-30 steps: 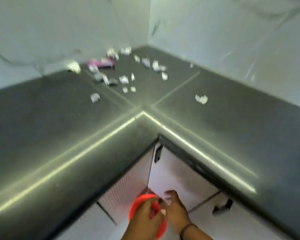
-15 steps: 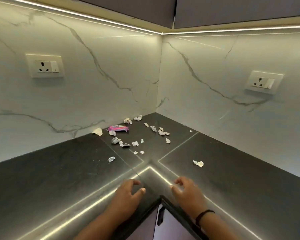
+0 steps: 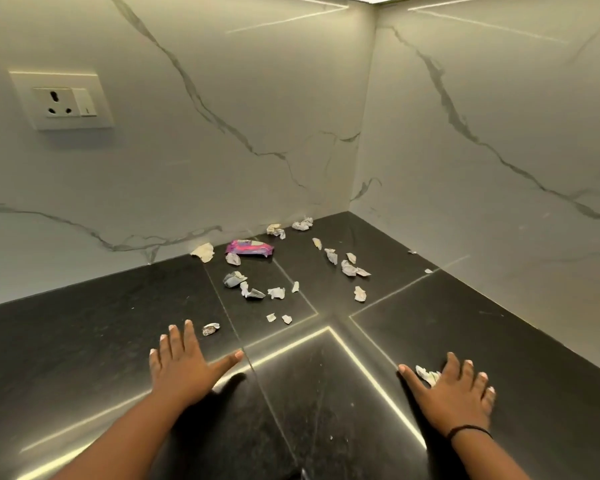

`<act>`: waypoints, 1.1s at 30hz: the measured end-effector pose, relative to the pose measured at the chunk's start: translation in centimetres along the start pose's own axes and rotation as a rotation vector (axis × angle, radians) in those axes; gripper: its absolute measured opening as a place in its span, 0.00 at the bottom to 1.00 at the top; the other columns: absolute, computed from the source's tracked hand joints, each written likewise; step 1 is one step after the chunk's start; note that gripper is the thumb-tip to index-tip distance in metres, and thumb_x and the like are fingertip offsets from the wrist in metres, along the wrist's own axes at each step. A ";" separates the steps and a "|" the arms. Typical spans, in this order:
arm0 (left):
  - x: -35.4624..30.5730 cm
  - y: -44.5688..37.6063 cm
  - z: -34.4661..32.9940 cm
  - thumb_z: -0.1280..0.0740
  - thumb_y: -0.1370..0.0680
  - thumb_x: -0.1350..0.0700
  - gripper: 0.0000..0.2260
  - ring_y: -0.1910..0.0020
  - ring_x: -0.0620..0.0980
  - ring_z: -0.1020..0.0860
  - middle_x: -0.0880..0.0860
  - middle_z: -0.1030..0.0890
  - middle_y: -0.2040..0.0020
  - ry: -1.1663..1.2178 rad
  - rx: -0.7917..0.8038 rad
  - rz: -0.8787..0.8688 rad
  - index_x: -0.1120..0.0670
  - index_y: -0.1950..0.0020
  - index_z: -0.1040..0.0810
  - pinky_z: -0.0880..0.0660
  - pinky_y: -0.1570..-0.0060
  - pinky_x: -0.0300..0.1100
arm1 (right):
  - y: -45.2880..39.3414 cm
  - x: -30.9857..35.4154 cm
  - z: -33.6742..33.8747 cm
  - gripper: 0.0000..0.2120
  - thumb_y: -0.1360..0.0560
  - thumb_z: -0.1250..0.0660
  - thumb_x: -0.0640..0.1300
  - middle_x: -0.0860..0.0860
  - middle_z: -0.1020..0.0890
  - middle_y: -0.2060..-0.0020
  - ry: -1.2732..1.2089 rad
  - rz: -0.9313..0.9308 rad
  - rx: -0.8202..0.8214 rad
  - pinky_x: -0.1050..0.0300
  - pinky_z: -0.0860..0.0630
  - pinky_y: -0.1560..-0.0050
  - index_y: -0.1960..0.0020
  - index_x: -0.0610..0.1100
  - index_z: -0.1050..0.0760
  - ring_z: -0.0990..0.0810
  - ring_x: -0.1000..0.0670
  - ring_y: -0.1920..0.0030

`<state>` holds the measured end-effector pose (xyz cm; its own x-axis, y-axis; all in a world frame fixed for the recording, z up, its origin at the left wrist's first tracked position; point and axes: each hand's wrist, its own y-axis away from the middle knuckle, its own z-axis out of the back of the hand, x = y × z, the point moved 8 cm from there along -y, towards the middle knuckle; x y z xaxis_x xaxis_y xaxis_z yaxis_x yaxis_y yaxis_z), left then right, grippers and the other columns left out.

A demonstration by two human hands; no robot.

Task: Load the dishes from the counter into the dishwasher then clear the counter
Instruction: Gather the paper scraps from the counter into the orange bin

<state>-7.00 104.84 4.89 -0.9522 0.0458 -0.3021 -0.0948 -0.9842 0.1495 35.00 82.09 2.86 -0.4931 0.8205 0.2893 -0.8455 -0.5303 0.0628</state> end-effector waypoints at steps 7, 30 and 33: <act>-1.8 -5.5 -0.8 0.55 0.45 0.15 0.62 0.24 0.57 0.63 0.56 0.65 0.22 -0.074 0.066 -0.079 0.53 0.23 0.67 0.64 0.28 0.58 | -2.5 7.8 -1.8 0.56 0.39 0.55 0.81 0.43 0.49 0.22 -0.035 0.242 0.058 0.45 0.56 0.24 0.22 0.46 0.54 0.54 0.42 0.23; -15.6 -14.1 -4.1 0.44 0.45 0.16 0.59 0.28 0.46 0.73 0.45 0.75 0.27 -0.039 0.173 -0.689 0.40 0.26 0.70 0.66 0.26 0.51 | -21.2 25.4 -5.5 0.54 0.39 0.37 0.77 0.41 0.48 0.23 -0.131 0.413 0.008 0.43 0.51 0.24 0.23 0.50 0.49 0.50 0.41 0.23; -17.9 -12.6 -5.3 0.42 0.45 0.17 0.58 0.28 0.45 0.75 0.44 0.75 0.27 -0.107 0.219 -0.814 0.38 0.27 0.71 0.68 0.27 0.53 | -23.8 28.3 -6.3 0.49 0.38 0.36 0.76 0.42 0.44 0.24 -0.121 0.546 0.079 0.43 0.46 0.25 0.24 0.55 0.45 0.46 0.42 0.24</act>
<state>12.78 115.49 3.46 -0.5843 0.7520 -0.3052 -0.8056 -0.5827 0.1068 39.85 119.31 3.57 -0.8240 0.3942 0.4070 -0.4537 -0.8893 -0.0571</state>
